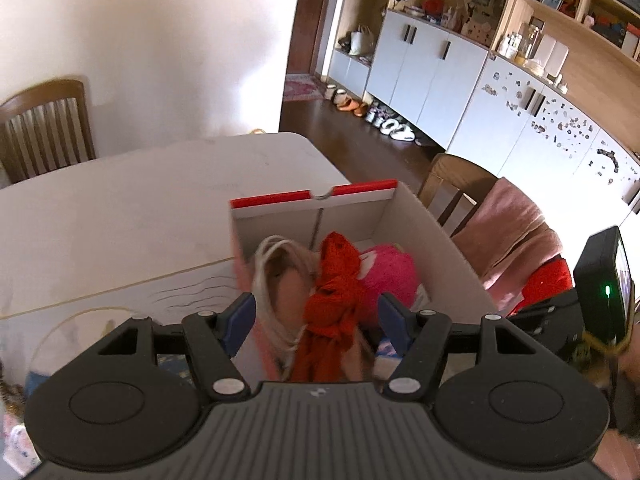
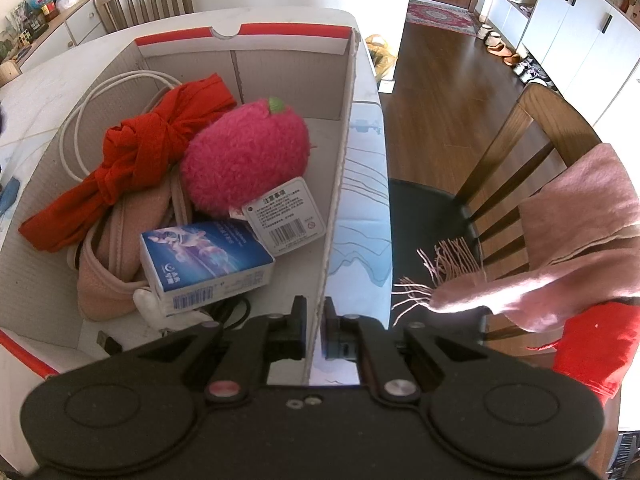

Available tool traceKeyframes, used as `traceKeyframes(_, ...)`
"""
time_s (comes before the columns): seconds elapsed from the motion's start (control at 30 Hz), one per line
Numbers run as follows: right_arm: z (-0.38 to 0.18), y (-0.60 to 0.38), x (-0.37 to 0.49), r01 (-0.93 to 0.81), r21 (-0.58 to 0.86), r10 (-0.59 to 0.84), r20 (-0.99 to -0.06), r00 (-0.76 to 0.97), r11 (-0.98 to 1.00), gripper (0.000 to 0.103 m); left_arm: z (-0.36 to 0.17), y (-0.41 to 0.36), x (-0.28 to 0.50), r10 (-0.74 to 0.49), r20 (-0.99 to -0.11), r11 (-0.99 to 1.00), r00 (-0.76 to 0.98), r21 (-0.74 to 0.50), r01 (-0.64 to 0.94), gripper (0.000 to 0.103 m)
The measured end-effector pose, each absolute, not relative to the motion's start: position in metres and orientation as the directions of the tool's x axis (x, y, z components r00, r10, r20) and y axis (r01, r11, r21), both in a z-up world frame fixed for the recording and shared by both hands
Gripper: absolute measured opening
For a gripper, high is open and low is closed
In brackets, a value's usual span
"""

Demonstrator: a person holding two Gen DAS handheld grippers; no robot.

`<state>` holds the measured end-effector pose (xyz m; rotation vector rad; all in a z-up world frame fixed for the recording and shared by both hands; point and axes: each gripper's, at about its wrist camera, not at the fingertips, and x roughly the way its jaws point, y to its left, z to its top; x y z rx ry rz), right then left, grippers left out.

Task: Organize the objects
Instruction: 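Return the left gripper to the table and grasp the brown fuzzy stick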

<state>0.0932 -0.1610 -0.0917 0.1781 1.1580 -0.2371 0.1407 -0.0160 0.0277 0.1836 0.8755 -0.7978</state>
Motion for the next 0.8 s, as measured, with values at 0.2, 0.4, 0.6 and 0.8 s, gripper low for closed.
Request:
traceKeyframes(0.2,-0.090,-0.157,0.094,0.278,0.004,-0.104,-0.922,0.372,0.961,0.008,0.026,0.038,0.151,-0.500,-0.749,0.768,0.435,-0.150,0.623,0.078)
traceKeyframes(0.4,-0.090,-0.155,0.096,0.284,-0.010,-0.117,-0.924,0.363,0.959,0.008,0.012,0.094,0.168,-0.404,-0.780,0.850,0.477,-0.127,0.512,0.083)
traceKeyframes(0.6,-0.089,-0.152,0.098,0.292,-0.023,-0.130,-0.927,0.353,0.956,0.009,-0.006,0.143,0.195,-0.306,-0.812,0.914,0.497,-0.105,0.391,0.085)
traceKeyframes(0.8,-0.089,-0.150,0.099,0.302,-0.031,-0.139,-0.929,0.344,0.953,0.009,-0.026,0.185,0.222,-0.199,-0.828,0.954,0.525,-0.040,0.298,0.098)
